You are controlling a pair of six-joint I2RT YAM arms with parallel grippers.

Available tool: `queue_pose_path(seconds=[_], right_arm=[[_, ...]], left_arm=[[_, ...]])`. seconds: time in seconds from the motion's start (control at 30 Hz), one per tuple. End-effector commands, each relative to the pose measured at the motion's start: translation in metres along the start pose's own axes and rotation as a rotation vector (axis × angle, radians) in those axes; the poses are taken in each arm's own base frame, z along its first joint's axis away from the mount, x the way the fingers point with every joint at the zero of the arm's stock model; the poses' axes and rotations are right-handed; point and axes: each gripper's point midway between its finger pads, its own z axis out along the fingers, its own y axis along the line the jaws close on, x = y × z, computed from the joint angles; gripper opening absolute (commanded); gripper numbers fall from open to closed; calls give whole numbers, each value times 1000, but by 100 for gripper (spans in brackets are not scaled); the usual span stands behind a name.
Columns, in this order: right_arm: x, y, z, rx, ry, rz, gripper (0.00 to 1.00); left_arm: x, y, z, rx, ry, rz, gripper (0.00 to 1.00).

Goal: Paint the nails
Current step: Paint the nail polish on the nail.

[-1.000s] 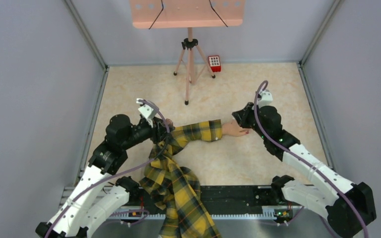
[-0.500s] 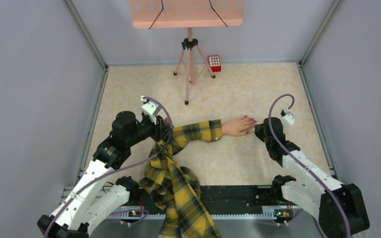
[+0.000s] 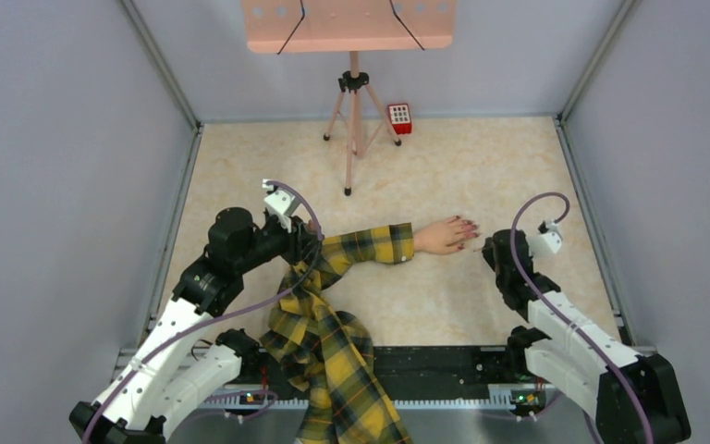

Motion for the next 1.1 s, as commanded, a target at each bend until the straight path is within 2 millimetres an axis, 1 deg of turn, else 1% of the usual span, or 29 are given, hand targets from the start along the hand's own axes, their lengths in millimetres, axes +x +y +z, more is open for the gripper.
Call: queue_pose_path(seconds=[0.0,0.3,0.6,1.07], right_arm=[[-6,10,5,-32,-35,70,0],[6,14,15,-35,0,66,0],[13,16,24,-31,13,70,0],[11,17,29,-22,-6,70,0]], left_arm=[[-21,-5,-3,17,-70,18,0],[-21,-4,-3,13,-69,18,0],[-22,-4,-4,14,-73,20,0],[-22,-5,-5,13,-76,24,0]])
